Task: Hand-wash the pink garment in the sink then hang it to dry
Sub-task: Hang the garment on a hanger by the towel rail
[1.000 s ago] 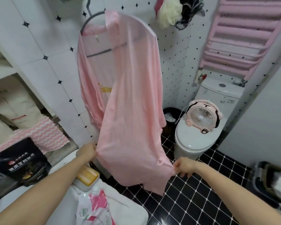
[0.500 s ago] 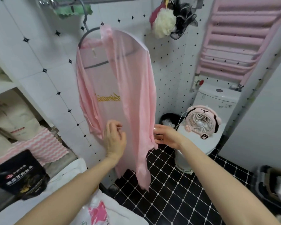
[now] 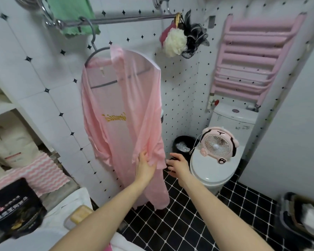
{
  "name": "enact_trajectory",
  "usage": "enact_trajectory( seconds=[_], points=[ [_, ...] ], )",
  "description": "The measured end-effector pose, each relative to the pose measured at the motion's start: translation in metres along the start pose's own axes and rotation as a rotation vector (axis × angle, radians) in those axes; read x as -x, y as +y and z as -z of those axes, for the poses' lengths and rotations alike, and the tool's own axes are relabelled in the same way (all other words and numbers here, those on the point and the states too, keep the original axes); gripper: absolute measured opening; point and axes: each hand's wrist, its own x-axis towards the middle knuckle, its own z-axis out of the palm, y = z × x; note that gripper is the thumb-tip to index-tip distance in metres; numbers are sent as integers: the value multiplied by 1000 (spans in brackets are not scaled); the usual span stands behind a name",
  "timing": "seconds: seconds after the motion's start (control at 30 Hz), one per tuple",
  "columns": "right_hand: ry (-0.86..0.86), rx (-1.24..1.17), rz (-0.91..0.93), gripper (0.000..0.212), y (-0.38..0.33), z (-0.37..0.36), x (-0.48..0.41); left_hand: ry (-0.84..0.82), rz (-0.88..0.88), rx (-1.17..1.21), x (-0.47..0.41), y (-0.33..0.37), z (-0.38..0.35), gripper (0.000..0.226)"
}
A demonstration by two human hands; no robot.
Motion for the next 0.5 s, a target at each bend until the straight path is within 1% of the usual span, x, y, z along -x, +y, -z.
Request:
enact_trajectory(
  seconds=[0.03,0.1,0.13,0.17,0.27,0.33,0.37,0.43,0.47,0.5],
  points=[
    [-3,3,-18,58,1,-6,0,-13,11,-30,-2,-1,1,53],
    [-107,14,-10,84,1,-21,2,-45,25,-48,0,0,2,44],
    [-147,-12,-9,92,0,-30,3,-59,20,-52,2,2,4,41],
    [-175,-57,-12,94,-2,-38,5,-74,12,-46,3,3,6,40],
    [-180,-160,11,83,-2,-49,6,-170,6,64,7,7,17,44],
    [-130,-174,36,73,3,-44,8,-238,23,135,14,6,21,44],
    [-68,-137,50,62,6,-39,12,-238,19,135,18,3,20,43],
    [113,-25,100,30,11,-25,22,-171,-13,96,28,-5,14,42],
    [186,4,122,21,14,-15,28,-133,-26,76,34,-9,11,42],
    [234,29,139,22,16,-4,35,-101,-45,59,40,-10,9,42]
  ],
)
